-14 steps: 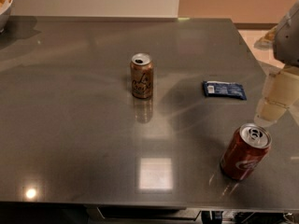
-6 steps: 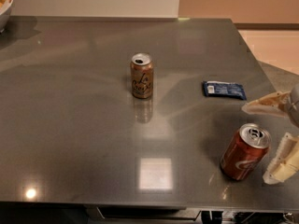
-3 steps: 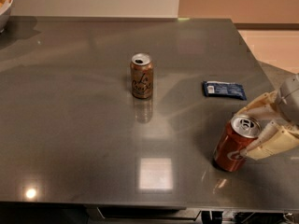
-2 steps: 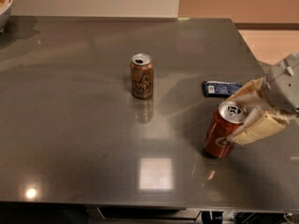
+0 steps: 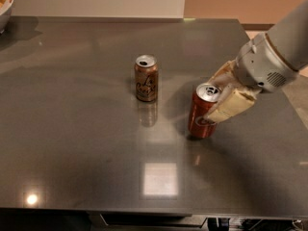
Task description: Move coke can near orange can
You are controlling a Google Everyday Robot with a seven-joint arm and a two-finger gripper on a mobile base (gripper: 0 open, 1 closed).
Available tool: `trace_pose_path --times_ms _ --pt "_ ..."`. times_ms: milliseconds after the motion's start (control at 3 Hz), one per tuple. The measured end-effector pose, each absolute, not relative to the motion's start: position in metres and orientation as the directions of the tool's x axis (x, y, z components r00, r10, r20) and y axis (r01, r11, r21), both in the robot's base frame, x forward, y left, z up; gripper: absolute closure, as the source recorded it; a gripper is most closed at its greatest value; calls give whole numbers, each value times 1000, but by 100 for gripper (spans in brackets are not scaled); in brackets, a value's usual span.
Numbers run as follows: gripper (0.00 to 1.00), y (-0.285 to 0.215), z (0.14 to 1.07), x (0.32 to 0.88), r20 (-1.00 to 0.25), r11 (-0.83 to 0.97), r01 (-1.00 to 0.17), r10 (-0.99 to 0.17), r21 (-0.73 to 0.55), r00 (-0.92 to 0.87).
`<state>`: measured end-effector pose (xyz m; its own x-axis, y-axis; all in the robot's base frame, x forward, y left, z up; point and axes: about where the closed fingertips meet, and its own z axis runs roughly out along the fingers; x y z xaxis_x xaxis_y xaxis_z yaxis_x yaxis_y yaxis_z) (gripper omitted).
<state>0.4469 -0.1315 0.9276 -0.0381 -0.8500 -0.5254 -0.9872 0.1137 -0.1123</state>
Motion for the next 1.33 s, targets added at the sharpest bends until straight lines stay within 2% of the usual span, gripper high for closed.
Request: trace_pose_path --times_ms 1000,1333 --pt "100 -77 918 525 -535 167 -983 -839 -74 -102" --pt "94 -65 913 539 -535 181 -982 -836 -59 -122"
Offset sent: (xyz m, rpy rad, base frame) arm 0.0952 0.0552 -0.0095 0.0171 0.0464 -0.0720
